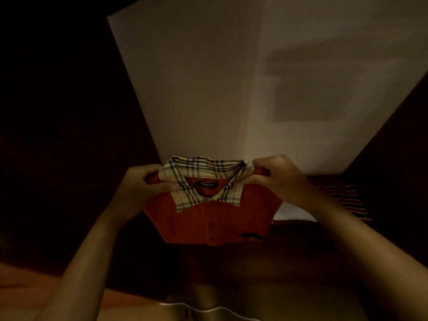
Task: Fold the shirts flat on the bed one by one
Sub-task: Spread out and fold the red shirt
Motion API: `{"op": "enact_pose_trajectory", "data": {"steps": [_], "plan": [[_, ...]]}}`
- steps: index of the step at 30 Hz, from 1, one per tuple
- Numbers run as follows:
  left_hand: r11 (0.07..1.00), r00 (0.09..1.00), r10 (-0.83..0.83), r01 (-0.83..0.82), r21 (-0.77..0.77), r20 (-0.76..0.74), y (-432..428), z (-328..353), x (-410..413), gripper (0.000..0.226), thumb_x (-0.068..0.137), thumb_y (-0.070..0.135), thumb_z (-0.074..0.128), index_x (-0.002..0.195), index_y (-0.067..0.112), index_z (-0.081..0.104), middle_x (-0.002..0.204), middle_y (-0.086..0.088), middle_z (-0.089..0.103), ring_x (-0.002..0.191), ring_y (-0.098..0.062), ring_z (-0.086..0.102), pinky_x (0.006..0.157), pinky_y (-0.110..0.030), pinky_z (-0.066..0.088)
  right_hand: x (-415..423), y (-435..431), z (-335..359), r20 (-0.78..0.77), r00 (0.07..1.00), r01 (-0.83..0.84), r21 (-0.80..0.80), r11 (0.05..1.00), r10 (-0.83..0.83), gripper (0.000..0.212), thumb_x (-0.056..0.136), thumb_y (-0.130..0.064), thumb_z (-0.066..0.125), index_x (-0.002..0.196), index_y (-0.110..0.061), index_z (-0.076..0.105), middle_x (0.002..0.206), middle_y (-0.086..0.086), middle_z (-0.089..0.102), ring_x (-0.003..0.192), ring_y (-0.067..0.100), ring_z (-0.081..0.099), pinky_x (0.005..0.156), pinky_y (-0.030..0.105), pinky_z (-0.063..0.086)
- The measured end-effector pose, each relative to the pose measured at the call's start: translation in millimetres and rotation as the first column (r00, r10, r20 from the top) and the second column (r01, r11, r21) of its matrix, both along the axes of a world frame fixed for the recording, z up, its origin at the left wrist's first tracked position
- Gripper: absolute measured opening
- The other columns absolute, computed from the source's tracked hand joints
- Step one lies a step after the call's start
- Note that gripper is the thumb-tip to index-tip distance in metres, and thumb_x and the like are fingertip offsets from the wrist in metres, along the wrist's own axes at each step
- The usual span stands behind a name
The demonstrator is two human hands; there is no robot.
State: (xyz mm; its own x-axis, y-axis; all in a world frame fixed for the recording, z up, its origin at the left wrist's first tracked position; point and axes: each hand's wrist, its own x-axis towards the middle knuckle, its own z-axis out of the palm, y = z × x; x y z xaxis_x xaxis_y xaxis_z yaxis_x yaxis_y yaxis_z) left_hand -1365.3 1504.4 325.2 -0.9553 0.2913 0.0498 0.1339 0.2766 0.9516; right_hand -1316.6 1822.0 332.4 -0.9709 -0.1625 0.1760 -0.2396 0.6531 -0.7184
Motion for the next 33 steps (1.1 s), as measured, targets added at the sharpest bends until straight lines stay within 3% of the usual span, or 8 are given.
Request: {"op": "enact_pose_trajectory", "data": {"steps": [5,15,19,22,25,28,30,33], "plan": [[0.993,0.99,0.099,-0.105,0.06,0.101,-24.1,-52.1,-100.5,0.031,0.055,0.027,0.086,0.083,0.037,0.079,0.089,0.005,0.078,0.078,-0.01,0.074,0.061,-0.018,0.056,-99.4,-33.1,-44.0,0.046,0.998,0.048,-0.023,0.999,-0.047,0.008,0.084,-0.04,0.074,0.079,-0.039,0.068,0.067,-0.019,0.067,0.065,0.0,0.063,0.061,0.01,0.041],[0.971,0.963,0.231,-0.219,-0.095,0.137,-53.9,-227.5,-230.0,0.039,0.074,-0.002,0.081,0.083,0.032,0.065,0.077,0.02,0.068,0.073,0.006,0.063,0.063,-0.002,0.045,-235.7,-68.5,-223.8,0.101,0.995,-0.013,0.124,0.992,0.001,0.027,0.088,-0.037,0.068,0.105,-0.017,0.075,0.077,-0.01,0.071,0.061,-0.001,0.059,0.06,0.015,0.044],[0.965,0.958,0.251,-0.235,-0.12,0.141,-63.2,-285.5,-247.7,0.043,0.068,-0.007,0.082,0.081,0.031,0.065,0.069,0.026,0.069,0.066,0.018,0.061,0.055,-0.002,0.045,-266.7,-66.6,-283.4,0.156,0.986,-0.049,-0.056,0.997,0.057,0.006,0.082,-0.034,0.076,0.078,-0.032,0.072,0.068,-0.018,0.069,0.058,0.002,0.063,0.055,0.011,0.04],[0.976,0.981,0.159,-0.138,-0.171,0.113,-61.7,-318.9,-284.9,0.044,0.07,-0.008,0.079,0.086,0.031,0.065,0.073,0.038,0.066,0.071,0.02,0.062,0.057,-0.002,0.045,-305.7,-69.7,-332.7,0.151,0.988,-0.025,-0.091,0.996,0.038,0.019,0.084,-0.033,0.077,0.067,-0.035,0.067,0.059,-0.016,0.064,0.053,0.0,0.058,0.051,0.011,0.035],[0.952,0.986,0.04,0.012,-0.305,0.161,-51.9,-372.9,-344.5,0.043,0.079,-0.013,0.072,0.111,0.015,0.065,0.084,0.025,0.071,0.09,0.007,0.067,0.07,-0.009,0.05,-353.9,-77.7,-407.8,0.183,0.983,0.031,-0.049,0.998,-0.021,0.03,0.086,-0.032,0.075,0.059,-0.031,0.062,0.054,-0.018,0.06,0.051,-0.004,0.055,0.05,0.013,0.034],[0.838,0.981,-0.05,0.144,-0.526,0.189,-41.7,-446.6,-392.6,0.048,0.087,0.001,0.072,0.133,0.003,0.058,0.131,-0.01,0.061,0.126,-0.028,0.054,0.102,-0.032,0.043,-390.8,-84.0,-496.9,0.266,0.958,0.1,0.036,0.994,-0.106,0.029,0.086,-0.034,0.075,0.061,-0.033,0.062,0.058,-0.02,0.059,0.055,-0.008,0.053,0.051,0.015,0.031],[0.761,0.979,-0.058,0.169,-0.626,0.195,-38.5,-491.7,-409.7,0.039,0.094,0.01,0.066,0.13,-0.002,0.06,0.136,-0.02,0.057,0.126,-0.035,0.053,0.108,-0.043,0.042,-404.1,-87.0,-545.7,0.295,0.935,0.177,0.091,0.98,-0.197,0.013,0.086,-0.037,0.075,0.08,-0.026,0.075,0.076,-0.015,0.066,0.072,0.0,0.06,0.059,0.02,0.034],[0.797,0.978,-0.01,0.133,-0.59,0.208,-41.2,-531.7,-423.6,0.041,0.094,0.008,0.064,0.132,-0.006,0.056,0.137,-0.024,0.055,0.127,-0.039,0.052,0.108,-0.051,0.041,-417.0,-88.3,-585.2,0.26,0.909,0.312,0.091,0.946,-0.325,0.026,0.085,-0.038,0.076,0.099,-0.015,0.078,0.093,0.005,0.075,0.089,0.017,0.067,0.066,0.025,0.036]]}}
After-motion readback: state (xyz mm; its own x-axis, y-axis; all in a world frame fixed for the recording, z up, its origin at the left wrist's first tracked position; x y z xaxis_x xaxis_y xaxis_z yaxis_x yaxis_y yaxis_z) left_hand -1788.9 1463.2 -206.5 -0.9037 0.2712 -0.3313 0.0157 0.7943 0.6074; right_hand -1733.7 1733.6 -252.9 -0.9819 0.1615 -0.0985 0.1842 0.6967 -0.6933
